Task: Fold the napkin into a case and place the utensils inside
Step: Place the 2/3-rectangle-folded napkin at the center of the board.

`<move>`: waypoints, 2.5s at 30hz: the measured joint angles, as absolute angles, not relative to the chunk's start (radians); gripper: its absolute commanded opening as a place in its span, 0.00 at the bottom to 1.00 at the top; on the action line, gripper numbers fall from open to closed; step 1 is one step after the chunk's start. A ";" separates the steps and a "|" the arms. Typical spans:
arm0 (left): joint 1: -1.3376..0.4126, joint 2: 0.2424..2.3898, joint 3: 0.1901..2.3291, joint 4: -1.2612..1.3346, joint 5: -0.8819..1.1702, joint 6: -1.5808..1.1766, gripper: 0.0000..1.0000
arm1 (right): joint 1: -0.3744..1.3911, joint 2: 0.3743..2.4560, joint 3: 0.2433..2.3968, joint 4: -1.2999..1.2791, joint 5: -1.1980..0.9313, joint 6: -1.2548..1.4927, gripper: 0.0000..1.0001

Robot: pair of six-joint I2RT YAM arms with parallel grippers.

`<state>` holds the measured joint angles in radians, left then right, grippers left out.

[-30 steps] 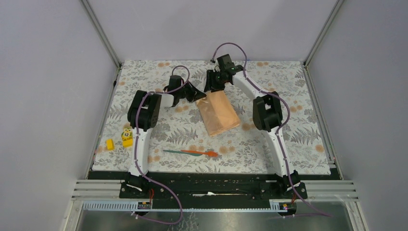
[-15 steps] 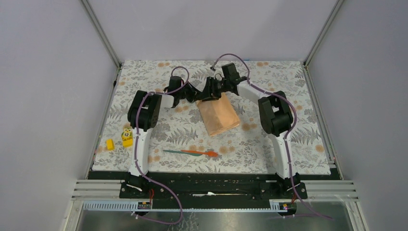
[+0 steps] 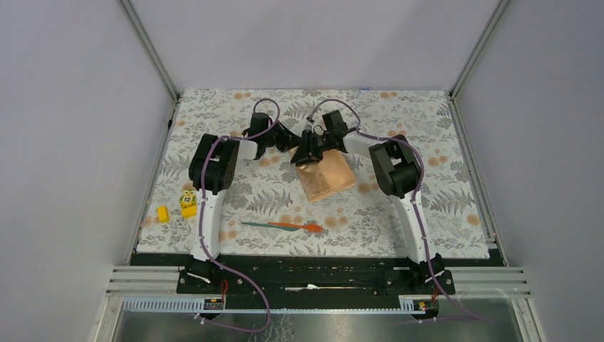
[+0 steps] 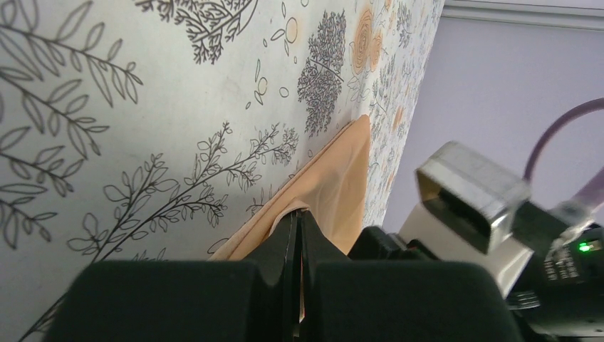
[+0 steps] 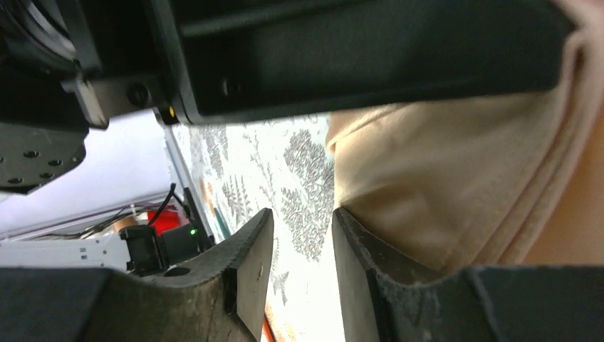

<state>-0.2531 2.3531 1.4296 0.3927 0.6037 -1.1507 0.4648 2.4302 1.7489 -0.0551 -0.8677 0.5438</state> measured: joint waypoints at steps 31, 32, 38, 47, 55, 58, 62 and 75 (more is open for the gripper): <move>-0.255 2.353 1.515 0.228 0.615 -1.061 0.08 | 0.457 1.894 1.219 -0.282 -0.589 0.389 0.54; -0.256 2.353 1.515 0.227 0.615 -1.060 0.07 | 0.457 1.899 1.219 -0.282 -0.587 0.389 0.52; -0.256 2.353 1.518 0.223 0.617 -1.055 0.07 | 0.457 1.928 1.216 -0.273 -0.598 0.392 0.43; -0.256 2.353 1.521 0.218 0.617 -1.051 0.07 | 0.457 1.968 1.198 -0.242 -0.632 0.405 0.13; -0.257 2.352 1.552 0.170 0.622 -1.026 0.26 | 0.443 1.966 1.198 -0.260 -0.610 0.395 0.00; -0.257 2.344 1.568 0.145 0.626 -1.010 0.33 | 0.416 1.966 1.198 -0.273 -0.586 0.380 0.00; -0.258 2.315 1.580 0.114 0.632 -0.996 0.38 | 0.393 1.966 1.198 -0.281 -0.563 0.368 0.00; -0.293 2.130 1.434 0.197 0.672 -1.018 0.06 | 0.392 1.966 1.198 -0.281 -0.520 0.355 0.00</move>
